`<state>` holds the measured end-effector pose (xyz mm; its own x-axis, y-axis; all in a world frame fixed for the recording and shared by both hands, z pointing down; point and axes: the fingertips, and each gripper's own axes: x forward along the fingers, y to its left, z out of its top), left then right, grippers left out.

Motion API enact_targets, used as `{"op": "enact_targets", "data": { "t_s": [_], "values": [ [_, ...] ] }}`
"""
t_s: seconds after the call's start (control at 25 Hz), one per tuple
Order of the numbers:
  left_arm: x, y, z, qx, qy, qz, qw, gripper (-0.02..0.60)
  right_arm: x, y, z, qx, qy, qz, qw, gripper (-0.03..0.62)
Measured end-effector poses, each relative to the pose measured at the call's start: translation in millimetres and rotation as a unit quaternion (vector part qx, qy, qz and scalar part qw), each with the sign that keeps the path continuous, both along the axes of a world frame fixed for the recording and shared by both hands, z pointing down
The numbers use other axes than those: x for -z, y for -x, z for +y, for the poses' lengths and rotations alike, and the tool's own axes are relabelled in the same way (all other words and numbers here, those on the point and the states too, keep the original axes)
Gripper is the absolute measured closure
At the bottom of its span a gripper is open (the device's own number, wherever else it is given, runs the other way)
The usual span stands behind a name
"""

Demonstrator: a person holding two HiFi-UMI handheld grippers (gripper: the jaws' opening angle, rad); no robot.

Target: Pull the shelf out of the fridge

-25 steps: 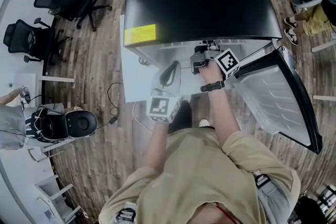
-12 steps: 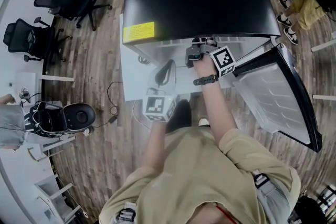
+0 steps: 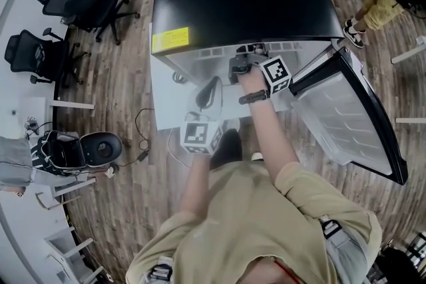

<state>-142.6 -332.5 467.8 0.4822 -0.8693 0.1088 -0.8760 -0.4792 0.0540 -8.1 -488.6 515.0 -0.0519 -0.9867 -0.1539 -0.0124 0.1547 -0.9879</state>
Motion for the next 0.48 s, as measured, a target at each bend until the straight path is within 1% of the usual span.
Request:
{"op": "enact_targets", "data": {
  "t_s": [0.2, 0.36, 0.48],
  "values": [
    [4.1, 5.7, 5.7, 0.009, -0.002, 0.001, 1.0, 0.581, 2.0, 0.9, 0.7, 0.005, -0.003, 0.0, 1.0, 0.56],
    [9.4, 10.6, 8.3, 0.016, -0.007, 0.001, 0.9998, 0.581, 3.0, 0.6, 1.5, 0.016, 0.004, 0.023, 1.0, 0.554],
    [12.9, 10.7, 9.5, 0.018, -0.007, 0.005, 0.9998, 0.581, 3.0, 1.0, 1.3, 0.019, 0.007, 0.012, 1.0, 0.556]
  ]
}}
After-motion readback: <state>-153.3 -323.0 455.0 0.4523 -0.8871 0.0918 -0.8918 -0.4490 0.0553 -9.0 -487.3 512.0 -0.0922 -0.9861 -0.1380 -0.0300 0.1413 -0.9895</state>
